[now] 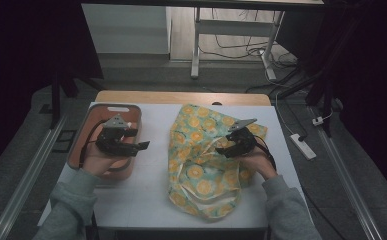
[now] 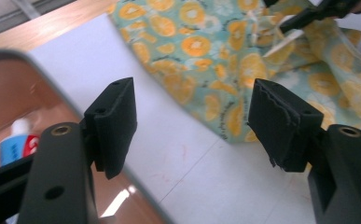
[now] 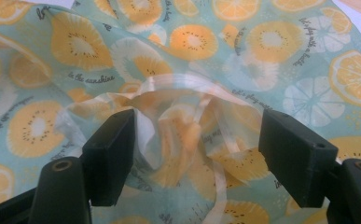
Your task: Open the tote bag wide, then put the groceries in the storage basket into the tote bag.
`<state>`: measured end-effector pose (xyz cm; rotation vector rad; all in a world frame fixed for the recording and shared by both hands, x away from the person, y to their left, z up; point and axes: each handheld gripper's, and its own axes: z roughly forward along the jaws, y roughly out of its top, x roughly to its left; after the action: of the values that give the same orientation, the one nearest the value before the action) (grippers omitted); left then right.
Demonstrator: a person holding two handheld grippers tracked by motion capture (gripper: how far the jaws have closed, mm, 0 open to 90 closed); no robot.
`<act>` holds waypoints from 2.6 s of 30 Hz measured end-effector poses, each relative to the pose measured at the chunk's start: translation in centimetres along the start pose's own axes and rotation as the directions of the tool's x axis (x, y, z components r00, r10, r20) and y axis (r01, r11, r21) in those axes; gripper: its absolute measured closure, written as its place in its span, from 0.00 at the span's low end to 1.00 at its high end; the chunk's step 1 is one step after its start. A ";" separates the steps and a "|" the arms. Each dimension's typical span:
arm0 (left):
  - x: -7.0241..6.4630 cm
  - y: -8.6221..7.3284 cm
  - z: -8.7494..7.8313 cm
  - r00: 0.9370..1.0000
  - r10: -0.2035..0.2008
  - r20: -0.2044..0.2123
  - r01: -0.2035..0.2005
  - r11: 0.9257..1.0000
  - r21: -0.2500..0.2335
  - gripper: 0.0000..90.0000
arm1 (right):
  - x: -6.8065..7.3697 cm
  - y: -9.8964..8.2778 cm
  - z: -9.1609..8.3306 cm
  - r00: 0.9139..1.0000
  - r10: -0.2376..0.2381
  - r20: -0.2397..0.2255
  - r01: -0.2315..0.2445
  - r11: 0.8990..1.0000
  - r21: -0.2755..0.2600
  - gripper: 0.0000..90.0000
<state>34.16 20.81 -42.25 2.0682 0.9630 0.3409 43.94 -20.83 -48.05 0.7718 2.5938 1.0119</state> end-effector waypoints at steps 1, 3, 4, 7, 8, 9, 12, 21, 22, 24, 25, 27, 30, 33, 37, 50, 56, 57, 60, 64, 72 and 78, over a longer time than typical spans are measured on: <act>0.3 -0.1 0.0 1.000 -0.008 -0.003 0.008 1.000 0.010 0.36 | 0.0 0.0 -0.1 1.000 0.000 -0.003 0.000 1.000 -0.002 0.31; 1.1 -0.3 0.0 0.999 -0.031 -0.015 0.031 0.999 0.027 0.35 | 0.0 0.0 -0.2 1.000 0.000 -0.007 0.000 1.000 -0.006 0.31; 1.4 -0.5 0.1 0.999 -0.045 -0.016 0.046 0.998 0.034 0.35 | 0.1 0.1 -0.2 1.000 0.002 -0.008 -0.002 1.000 -0.007 0.32; 2.3 -0.8 0.2 0.997 -0.068 -0.025 0.070 0.996 0.058 0.34 | 0.1 0.0 0.0 1.000 0.003 -0.015 -0.003 1.000 0.001 0.32; 2.6 -0.9 0.3 0.997 -0.076 -0.028 0.078 0.995 0.062 0.34 | 0.1 0.0 0.0 1.000 0.000 -0.015 0.000 1.000 0.003 0.32; 2.8 -1.0 0.3 0.996 -0.084 -0.033 0.086 0.994 0.065 0.33 | 0.2 0.0 0.1 1.000 -0.001 -0.016 0.001 1.000 0.004 0.32; 3.6 -1.2 0.6 0.992 -0.098 -0.078 0.104 0.991 0.083 0.32 | 0.2 0.0 0.1 1.000 0.000 -0.018 0.000 1.000 0.002 0.32; 6.2 -1.6 2.5 0.974 -0.111 -0.196 0.147 0.973 0.178 0.30 | 0.2 0.1 0.1 1.000 0.000 -0.030 0.000 1.000 -0.001 0.33; 6.6 -1.6 2.8 0.970 -0.112 -0.214 0.153 0.970 0.191 0.30 | 0.2 0.1 0.1 1.000 0.000 -0.030 0.000 1.000 -0.001 0.33; 7.3 -1.8 3.3 0.965 -0.130 -0.228 0.179 0.961 0.212 0.30 | 0.3 0.2 0.0 0.999 0.000 -0.032 0.000 1.000 -0.001 0.33; 7.7 -1.9 3.7 0.963 -0.133 -0.233 0.188 0.954 0.232 0.30 | 0.3 0.2 0.0 0.999 -0.002 -0.035 0.002 1.000 -0.004 0.33; 8.4 -2.3 4.3 0.956 -0.131 -0.262 0.203 0.942 0.269 0.29 | 0.3 0.3 0.0 0.999 -0.005 -0.040 0.004 1.000 -0.012 0.33; 9.3 -2.6 5.1 0.954 -0.140 -0.264 0.221 0.926 0.306 0.29 | 0.3 0.4 0.1 0.999 -0.004 -0.042 0.004 1.000 -0.012 0.34; 10.1 -3.1 6.3 0.952 -0.135 -0.275 0.235 0.898 0.373 0.29 | 0.3 0.4 0.2 0.999 -0.005 -0.045 0.005 1.000 -0.009 0.34; 10.9 -3.8 7.8 0.952 -0.137 -0.275 0.251 0.861 0.443 0.34 | 0.4 0.5 0.3 0.999 -0.009 -0.046 0.009 1.000 -0.005 0.34; 12.2 -4.0 6.8 0.936 -0.213 -0.281 0.319 0.850 0.419 0.75 | 0.4 0.4 0.0 0.999 -0.008 -0.050 0.007 1.000 -0.008 0.33; 12.6 -4.3 6.2 0.931 -0.235 -0.281 0.335 0.855 0.396 0.82 | 0.3 0.4 -0.1 0.999 -0.008 -0.048 0.008 1.000 -0.007 0.33; 12.7 -4.3 6.1 0.931 -0.234 -0.279 0.334 0.854 0.399 0.83 | 0.3 0.4 -0.1 0.999 -0.008 -0.047 0.007 1.000 -0.008 0.33; 12.9 -4.4 5.8 0.930 -0.252 -0.267 0.343 0.854 0.391 0.83 | 0.2 0.4 -0.1 0.999 -0.006 -0.046 0.006 1.000 -0.008 0.34; 12.7 -3.9 4.4 0.937 -0.252 -0.242 0.326 0.879 0.349 0.84 | 0.1 0.3 -0.2 0.999 -0.003 -0.049 0.002 1.000 -0.013 0.33; 9.9 0.7 -1.8 0.970 -0.201 -0.134 0.223 0.958 0.182 0.84 | 0.2 0.3 -0.3 0.997 -0.012 -0.082 0.012 1.000 -0.006 0.32; 6.3 3.2 -4.4 0.992 -0.123 -0.040 0.127 0.985 0.120 0.84 | 1.3 0.3 0.7 0.990 -0.045 -0.136 0.057 0.995 0.081 0.28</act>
<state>37.67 26.67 -37.54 2.1050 1.1537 0.2559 43.26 -19.49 -48.44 0.6744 2.7719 0.9761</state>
